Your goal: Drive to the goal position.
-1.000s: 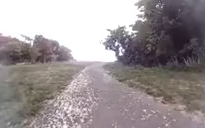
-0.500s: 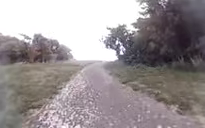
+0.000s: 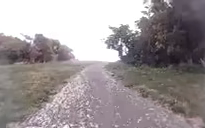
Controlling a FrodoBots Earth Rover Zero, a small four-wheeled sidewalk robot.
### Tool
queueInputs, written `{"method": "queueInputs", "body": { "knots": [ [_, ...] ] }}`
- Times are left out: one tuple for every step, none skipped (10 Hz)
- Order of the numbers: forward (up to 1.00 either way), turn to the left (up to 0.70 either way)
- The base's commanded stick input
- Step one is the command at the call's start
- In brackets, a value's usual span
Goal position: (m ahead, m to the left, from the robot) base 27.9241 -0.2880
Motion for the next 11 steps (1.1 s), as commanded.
{"method": "queueInputs", "body": {
  "knots": [
    [0.85, 0.34],
    [0.85, 0.34],
    [0.85, 0.34],
    [0.85, 0.34],
    [0.85, 0.34],
    [0.85, 0.15],
    [0.85, 0.05],
    [0.85, 0.00],
    [0.85, 0.00],
    [0.85, 0.00],
    [0.85, 0.00]
  ]
}}
